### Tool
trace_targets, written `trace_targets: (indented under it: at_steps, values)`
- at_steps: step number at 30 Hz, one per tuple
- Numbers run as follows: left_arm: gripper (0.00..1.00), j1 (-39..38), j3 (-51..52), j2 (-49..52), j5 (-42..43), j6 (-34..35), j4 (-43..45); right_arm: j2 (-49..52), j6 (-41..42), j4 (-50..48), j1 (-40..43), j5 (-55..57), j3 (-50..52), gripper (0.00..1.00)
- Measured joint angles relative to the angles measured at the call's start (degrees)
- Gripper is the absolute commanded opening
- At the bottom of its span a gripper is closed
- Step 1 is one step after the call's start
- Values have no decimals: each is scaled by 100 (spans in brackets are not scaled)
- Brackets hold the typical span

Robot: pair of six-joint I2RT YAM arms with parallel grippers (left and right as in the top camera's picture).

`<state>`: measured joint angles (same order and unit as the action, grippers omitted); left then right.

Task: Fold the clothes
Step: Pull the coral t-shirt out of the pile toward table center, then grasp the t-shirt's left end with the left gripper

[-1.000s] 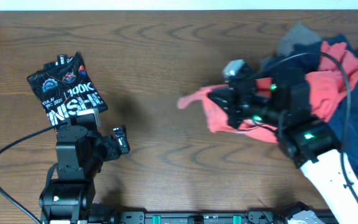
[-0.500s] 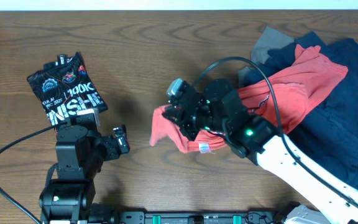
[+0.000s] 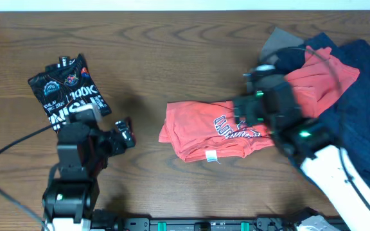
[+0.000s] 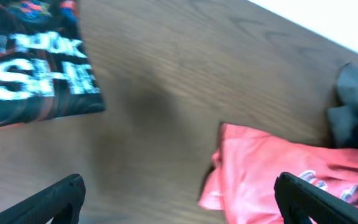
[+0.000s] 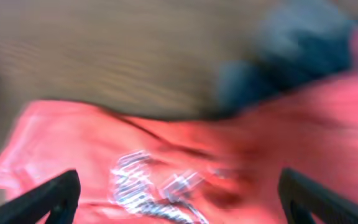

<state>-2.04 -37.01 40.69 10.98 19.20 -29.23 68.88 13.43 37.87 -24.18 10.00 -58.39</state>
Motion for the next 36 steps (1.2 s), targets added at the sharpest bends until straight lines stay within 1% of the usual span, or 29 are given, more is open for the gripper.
trace_targets:
  at_steps: [4, 9, 13, 19, 20, 22, 23, 25, 26, 29, 33, 34, 36]
  values:
    - [98, -269, 0, 785, 417, 168, 302, -155, 337, 826, 734, 260, -4, 99]
    - [98, -824, 0, 2260, 817, 496, 706, -155, 610, 1458, 1556, 313, -2, 99]
    - [98, -1294, 0, 3340, 1099, 796, 1255, -155, 695, 1731, 1926, 310, -2, 99]
    - [98, -1945, 0, 4566, 1316, 1123, 2059, -155, 719, 2022, 2218, 291, -2, 99]
    - [92, -2039, -33, 4649, 1329, 1154, 2179, -155, 719, 2046, 2267, 286, -2, 99]
    - [74, -2199, -70, 4771, 1355, 1255, 2426, -155, 719, 2065, 2354, 291, -2, 99]
    - [61, -2284, -68, 4857, 1368, 1279, 2496, -155, 719, 2063, 2404, 284, -2, 99]
    - [24, -2433, -68, 4979, 1399, 1252, 2664, -155, 719, 2076, 2465, 282, -2, 99]
    - [7, -2479, -66, 5001, 1410, 1246, 2734, -155, 719, 2083, 2487, 278, -2, 99]
    - [6, -2509, -63, 4992, 1434, 1213, 2966, -155, 719, 2107, 2496, 275, -2, 99]
    - [6, -2295, -81, 4778, 1572, 1128, 2861, -120, 717, 2111, 2496, 236, -2, 99]
    - [6, -2177, -129, 4649, 1613, 1097, 2730, -90, 706, 2105, 2496, 205, -2, 98]
    - [6, -1867, -306, 4271, 1707, 1075, 2472, 22, 625, 2087, 2496, 87, -2, 91]
